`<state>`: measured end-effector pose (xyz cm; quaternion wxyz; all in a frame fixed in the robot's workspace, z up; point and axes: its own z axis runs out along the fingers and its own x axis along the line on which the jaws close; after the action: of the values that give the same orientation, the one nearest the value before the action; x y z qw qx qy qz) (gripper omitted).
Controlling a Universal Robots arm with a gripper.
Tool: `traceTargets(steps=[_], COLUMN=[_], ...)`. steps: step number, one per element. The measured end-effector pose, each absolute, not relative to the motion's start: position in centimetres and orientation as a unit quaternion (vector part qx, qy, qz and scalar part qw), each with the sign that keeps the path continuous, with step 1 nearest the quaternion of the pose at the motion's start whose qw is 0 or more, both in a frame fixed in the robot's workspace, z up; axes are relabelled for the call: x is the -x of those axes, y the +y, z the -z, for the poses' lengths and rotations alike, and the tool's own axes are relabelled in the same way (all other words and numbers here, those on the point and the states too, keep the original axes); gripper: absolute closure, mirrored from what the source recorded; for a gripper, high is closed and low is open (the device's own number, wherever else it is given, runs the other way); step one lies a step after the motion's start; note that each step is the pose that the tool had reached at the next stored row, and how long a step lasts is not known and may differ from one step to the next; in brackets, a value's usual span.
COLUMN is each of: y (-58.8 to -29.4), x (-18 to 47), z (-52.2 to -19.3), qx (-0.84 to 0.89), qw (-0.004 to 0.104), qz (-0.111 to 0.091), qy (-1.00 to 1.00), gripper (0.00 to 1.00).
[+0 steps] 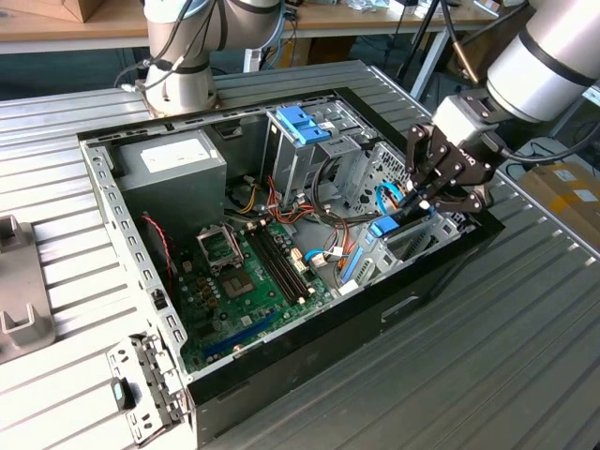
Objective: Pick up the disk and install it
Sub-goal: 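Insert the second disk wire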
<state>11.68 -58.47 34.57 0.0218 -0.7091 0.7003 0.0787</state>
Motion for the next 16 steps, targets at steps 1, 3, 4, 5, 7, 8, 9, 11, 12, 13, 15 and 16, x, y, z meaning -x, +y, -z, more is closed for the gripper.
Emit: traceTargets(steps=[1,3,4,5,7,8,9,11,12,13,15,16], y=[-58.41,-58.38,-58.36,-58.36,-58.36,-58.36,-58.36,-58.37,-58.37,-58.38,-58.38,-58.38], x=[-11.69,-11.69,-11.69,-11.69,-11.69,-11.69,-11.69,-11.69,-11.7,-11.69,-11.69,-11.7], z=[-34.57,-34.56,-34.56,-34.57,-34.57,-34.54,-34.46,-34.36,-34.32,-34.26,-34.08,-34.01], qx=[0.709,0.709,0.709,0.709,0.709,0.709,0.709,0.709,0.709,0.709,0.709,0.709], qw=[0.022,0.022,0.022,0.022,0.022,0.022,0.022,0.021,0.021,0.021,0.021,0.021], qz=[-0.079,-0.079,-0.079,-0.079,-0.079,-0.079,-0.079,-0.079,-0.079,-0.08,-0.08,-0.08], qy=[0.7,0.7,0.7,0.7,0.7,0.7,0.7,0.7,0.7,0.7,0.7,0.7], gripper=[0.84,0.84,0.84,0.84,0.84,0.84,0.84,0.84,0.84,0.84,0.84,0.84])
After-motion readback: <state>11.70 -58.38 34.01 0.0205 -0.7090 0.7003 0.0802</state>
